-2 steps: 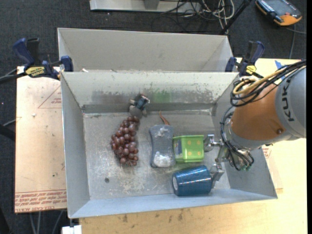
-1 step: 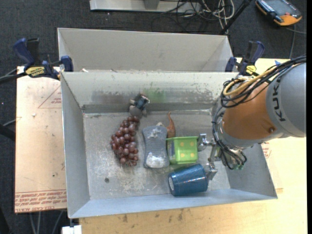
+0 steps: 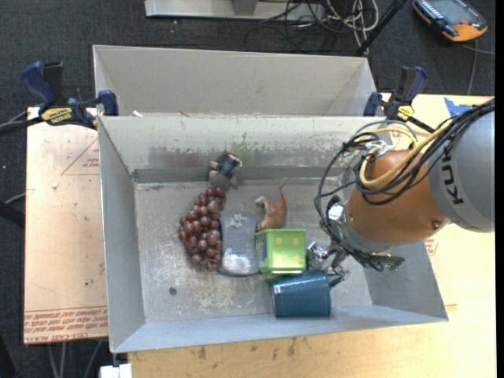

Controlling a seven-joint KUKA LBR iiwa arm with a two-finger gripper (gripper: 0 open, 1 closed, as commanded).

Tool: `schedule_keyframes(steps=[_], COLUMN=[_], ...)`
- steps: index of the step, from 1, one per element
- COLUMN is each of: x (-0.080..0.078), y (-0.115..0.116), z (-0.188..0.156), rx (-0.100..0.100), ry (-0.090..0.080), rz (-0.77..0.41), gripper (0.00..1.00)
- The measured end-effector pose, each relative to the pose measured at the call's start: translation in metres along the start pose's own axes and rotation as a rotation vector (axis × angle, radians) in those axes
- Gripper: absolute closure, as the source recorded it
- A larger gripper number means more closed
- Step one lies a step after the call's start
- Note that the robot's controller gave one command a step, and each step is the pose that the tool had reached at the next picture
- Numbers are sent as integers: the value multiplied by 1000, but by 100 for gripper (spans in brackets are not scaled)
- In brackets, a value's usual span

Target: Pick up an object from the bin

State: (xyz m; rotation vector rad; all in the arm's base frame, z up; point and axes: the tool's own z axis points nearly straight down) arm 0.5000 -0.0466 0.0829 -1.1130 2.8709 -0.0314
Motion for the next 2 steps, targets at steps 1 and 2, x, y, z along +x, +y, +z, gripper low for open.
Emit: schedule_keyframes(steps=[1, 2], x=[0, -20], y=[0, -20], z=[0, -179], rx=[-1, -36], ry=[1, 44], rz=[-1, -1], gripper=[100, 100])
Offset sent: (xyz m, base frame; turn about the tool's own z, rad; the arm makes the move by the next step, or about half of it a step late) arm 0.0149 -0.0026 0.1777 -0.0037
